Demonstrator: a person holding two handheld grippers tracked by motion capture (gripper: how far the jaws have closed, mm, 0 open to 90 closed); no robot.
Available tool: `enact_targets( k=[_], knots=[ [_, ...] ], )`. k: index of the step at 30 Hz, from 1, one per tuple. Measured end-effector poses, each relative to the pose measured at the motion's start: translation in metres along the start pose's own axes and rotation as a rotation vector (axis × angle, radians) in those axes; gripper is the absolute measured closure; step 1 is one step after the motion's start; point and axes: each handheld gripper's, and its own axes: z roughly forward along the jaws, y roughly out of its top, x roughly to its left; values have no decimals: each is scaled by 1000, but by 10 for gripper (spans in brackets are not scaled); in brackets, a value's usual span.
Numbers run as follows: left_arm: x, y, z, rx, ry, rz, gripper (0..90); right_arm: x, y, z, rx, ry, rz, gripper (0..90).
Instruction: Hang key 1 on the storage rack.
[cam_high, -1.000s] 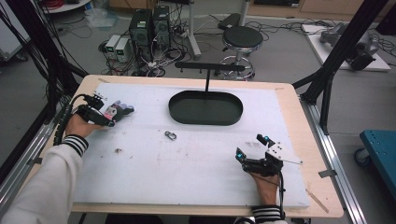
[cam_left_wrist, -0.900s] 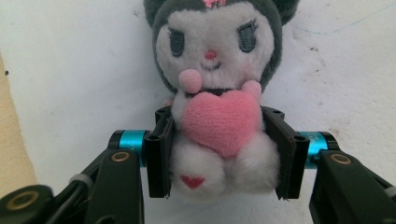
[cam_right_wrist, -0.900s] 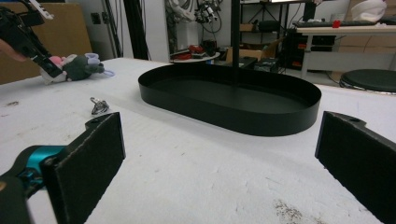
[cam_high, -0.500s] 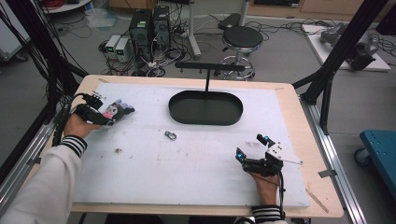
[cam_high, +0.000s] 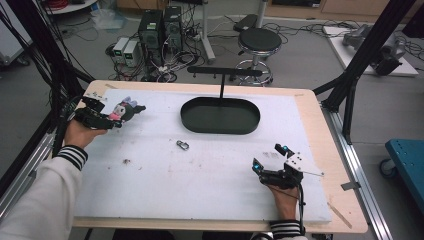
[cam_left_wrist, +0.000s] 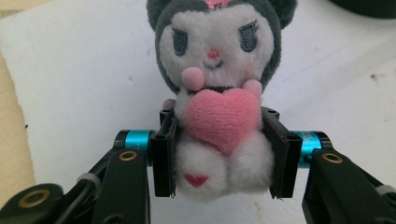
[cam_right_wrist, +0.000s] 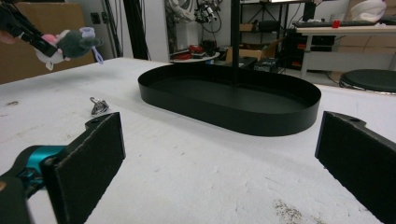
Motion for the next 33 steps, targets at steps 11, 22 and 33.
enact_targets(
  k=[11,22,33],
  knots=[
    [-4,15,-20,-92,-40,2,538,0,0,0,1,0,1,8],
    [-12,36,-39,-151,-51,19,538,0,0,0,-2,1,-3,7],
    [-24,60,-50,-184,-70,57,538,0,0,0,-3,-2,-4,8]
  ],
)
